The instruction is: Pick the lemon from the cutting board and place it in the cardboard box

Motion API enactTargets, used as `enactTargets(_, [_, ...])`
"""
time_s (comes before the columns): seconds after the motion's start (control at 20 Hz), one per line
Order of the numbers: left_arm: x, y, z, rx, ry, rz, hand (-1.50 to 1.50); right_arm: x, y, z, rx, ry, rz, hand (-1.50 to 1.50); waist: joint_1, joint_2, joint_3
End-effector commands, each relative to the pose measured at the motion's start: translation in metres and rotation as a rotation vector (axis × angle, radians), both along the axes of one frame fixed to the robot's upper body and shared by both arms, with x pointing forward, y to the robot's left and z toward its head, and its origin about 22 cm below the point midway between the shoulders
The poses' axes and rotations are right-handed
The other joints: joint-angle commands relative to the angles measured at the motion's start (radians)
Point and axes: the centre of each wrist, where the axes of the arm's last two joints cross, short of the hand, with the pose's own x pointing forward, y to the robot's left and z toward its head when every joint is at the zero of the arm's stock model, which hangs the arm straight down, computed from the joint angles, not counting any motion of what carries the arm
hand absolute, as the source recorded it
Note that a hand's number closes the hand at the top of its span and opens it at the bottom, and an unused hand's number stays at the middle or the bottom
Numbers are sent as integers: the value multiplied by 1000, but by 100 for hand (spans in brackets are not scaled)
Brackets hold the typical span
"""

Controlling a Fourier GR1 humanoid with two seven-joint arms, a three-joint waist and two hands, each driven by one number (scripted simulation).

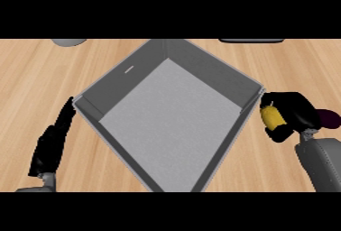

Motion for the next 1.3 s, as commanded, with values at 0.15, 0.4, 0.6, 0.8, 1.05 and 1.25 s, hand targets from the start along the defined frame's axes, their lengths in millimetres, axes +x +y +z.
enactTargets(0.15, [-16, -7, -9, 7, -10, -7, 0, -1, 14, 66, 87, -136, 20, 150, -1, -2, 0])
enactTargets(0.4, [-1, -5, 0, -17, 0, 22, 0, -8, 30, 72, 406, -243, 181, 150, -9, -2, 1])
enactTargets(0.6, [-4, 11, 8, 11, 0, 13, 0, -18, 38, 114, 540, -261, 308, 150, -9, -4, 0])
enactTargets(0.8, [1, 0, 12, -6, -1, 7, 0, -17, 65, 138, 618, -268, 362, 150, 0, -1, 0])
enactTargets(1.05, [2, -4, 3, 9, 7, 2, 0, -7, 105, 158, 612, -260, 366, 150, 3, 1, 0])
enactTargets(1.25, [-2, 10, -6, 7, -10, -5, 0, 4, 150, 179, 576, -218, 344, 150, 9, 2, 0])
